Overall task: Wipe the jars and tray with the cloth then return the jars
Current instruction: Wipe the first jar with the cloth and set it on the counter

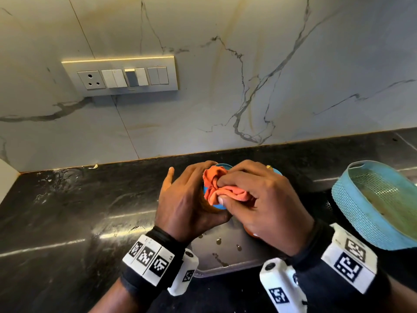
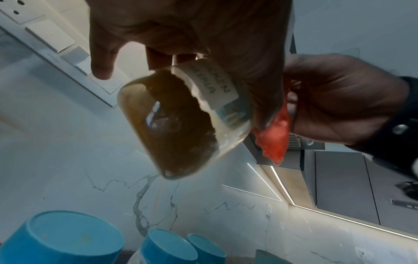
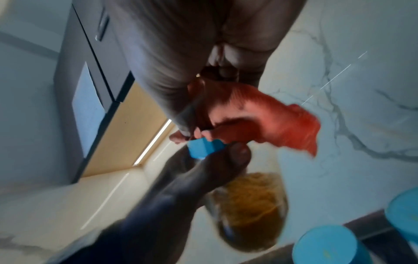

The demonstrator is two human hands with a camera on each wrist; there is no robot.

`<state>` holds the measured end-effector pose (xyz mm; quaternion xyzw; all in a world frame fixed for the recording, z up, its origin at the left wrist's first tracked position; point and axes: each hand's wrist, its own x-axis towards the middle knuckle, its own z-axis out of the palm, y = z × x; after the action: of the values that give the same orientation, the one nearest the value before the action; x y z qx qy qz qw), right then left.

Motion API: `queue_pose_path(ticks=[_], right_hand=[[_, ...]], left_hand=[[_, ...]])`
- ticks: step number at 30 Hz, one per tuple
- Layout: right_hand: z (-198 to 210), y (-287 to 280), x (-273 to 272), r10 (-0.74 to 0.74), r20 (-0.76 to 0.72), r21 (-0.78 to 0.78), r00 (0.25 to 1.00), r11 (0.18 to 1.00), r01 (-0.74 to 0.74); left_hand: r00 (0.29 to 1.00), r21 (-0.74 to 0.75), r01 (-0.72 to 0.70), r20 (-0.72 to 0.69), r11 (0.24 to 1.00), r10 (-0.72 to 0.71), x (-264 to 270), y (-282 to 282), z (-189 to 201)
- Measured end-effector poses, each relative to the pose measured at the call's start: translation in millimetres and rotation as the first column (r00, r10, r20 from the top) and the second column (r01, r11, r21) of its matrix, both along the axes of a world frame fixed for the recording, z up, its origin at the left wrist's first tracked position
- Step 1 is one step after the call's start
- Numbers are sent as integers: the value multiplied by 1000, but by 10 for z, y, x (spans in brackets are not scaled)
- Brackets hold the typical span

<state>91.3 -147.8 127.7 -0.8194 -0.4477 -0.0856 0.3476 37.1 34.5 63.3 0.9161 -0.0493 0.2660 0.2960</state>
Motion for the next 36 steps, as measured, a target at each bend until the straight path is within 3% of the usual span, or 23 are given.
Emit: queue_pose_path(ticks=[4, 9, 13, 18, 22, 30, 36], right_hand=[[-53, -14, 220, -177, -3, 36, 984, 984, 177], [-18, 28, -57, -25, -29, 6, 999, 1000, 25], [-31, 0, 187, -169, -23, 67, 985, 983, 170], [-30, 27, 28, -46, -3, 62, 999, 997, 46], [-80, -35, 195, -185, -28, 125, 982, 974, 187], [-47, -107, 1, 49, 8, 60, 999, 997, -49], [-103, -112, 281, -156, -3, 102, 988, 983, 155]], left_hand=[[1000, 75, -5, -24, 997, 6, 1, -21, -20], [1000, 72, 11, -2, 997, -11, -26, -20, -49], [999, 104, -14, -32, 994, 17, -12, -66, -20], [1000, 124, -30, 8, 992, 29, -15, -66, -6], [998, 167, -56, -19, 984, 60, -21, -89, 13], [996, 183, -84, 29, 980, 80, 1, 38, 116], [994, 167, -105, 57, 980, 97, 11, -22, 118]])
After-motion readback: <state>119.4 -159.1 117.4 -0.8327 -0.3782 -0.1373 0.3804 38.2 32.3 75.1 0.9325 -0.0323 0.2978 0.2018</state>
